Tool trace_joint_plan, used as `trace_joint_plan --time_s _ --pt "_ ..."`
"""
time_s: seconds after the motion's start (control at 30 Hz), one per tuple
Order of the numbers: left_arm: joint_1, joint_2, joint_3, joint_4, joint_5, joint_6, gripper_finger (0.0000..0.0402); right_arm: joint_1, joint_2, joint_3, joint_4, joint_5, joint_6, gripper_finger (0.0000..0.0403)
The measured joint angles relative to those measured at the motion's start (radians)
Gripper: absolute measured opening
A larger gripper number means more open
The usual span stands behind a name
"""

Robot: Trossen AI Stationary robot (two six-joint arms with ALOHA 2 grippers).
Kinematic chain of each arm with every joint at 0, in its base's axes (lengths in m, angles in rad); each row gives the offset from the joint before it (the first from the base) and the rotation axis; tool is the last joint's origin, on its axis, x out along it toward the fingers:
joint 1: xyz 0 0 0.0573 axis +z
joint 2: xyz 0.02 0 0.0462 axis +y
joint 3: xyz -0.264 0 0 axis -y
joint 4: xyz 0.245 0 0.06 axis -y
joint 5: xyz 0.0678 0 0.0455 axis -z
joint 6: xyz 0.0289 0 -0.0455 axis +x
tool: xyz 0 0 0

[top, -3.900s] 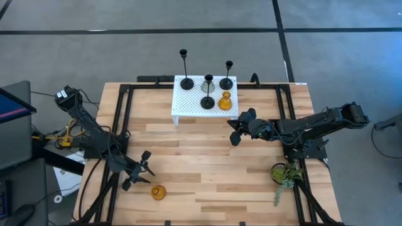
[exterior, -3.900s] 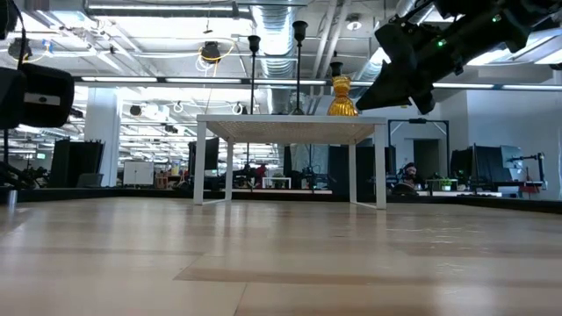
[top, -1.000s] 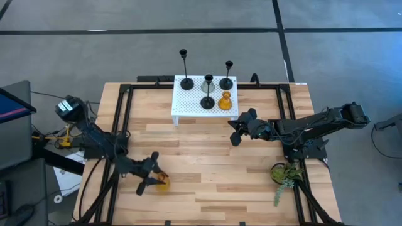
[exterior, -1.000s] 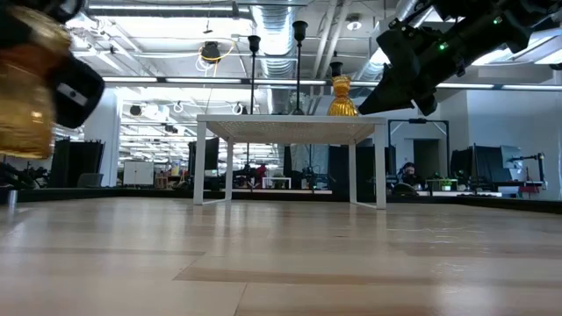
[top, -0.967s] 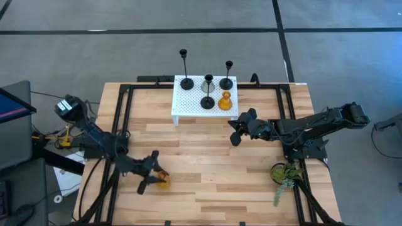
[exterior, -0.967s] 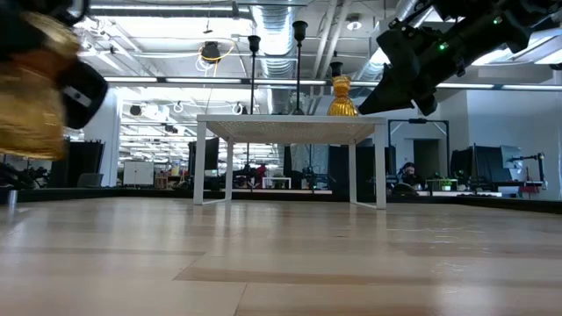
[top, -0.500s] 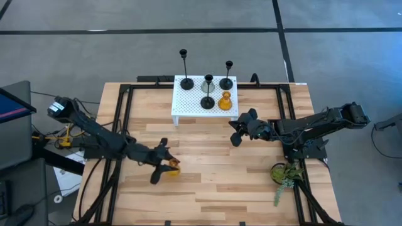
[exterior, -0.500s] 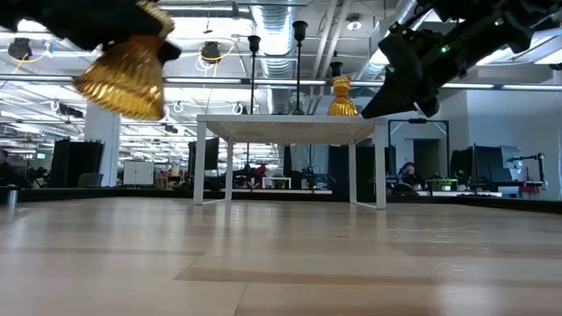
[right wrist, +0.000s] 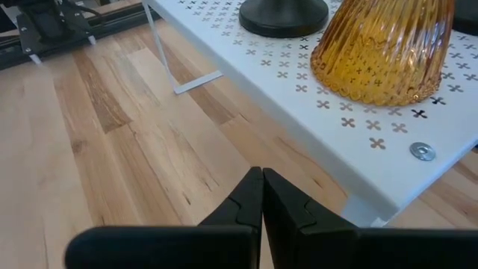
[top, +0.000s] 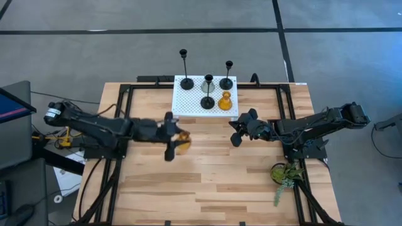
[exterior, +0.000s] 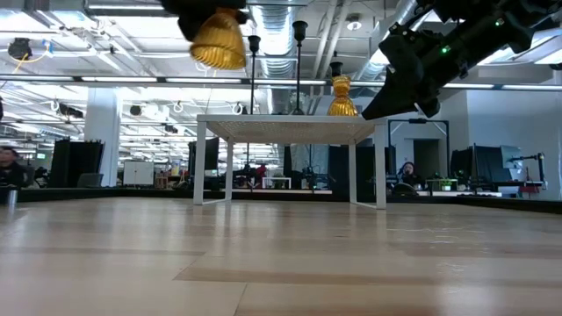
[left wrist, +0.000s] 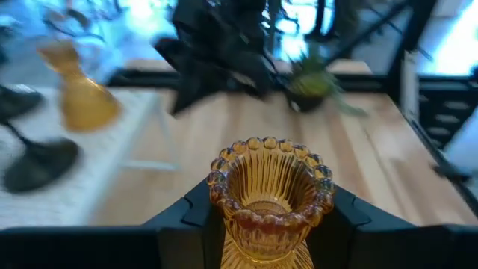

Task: Pick & Place candle stick holders
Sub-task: Put the yellow glass candle holder on the shelf

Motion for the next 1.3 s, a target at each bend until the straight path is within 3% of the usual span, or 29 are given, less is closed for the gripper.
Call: trace_joint_plan --time_s 0.33,0.63,1.0,1.3 --pt "0.284 -0.005 0.054 -0.007 0.007 0.068 0.0136 0.0 0.0 0.0 -0.018 -0.003 0.0 0.0001" --pt "0.533 0.004 0.054 0.019 0.157 -0.007 0.0136 0.0 0.0 0.0 -0.038 -0.002 0.0 0.0001" --pt "0.581 0.137 0.051 0.171 0.184 -0.01 0.0136 0.0 0.0 0.0 -0.043 0.0 -0.002 0.0001" --pt "0.597 0.217 0.05 0.184 0.183 -0.007 0.0136 0.0 0.0 0.0 -0.061 0.0 -0.002 0.0001"
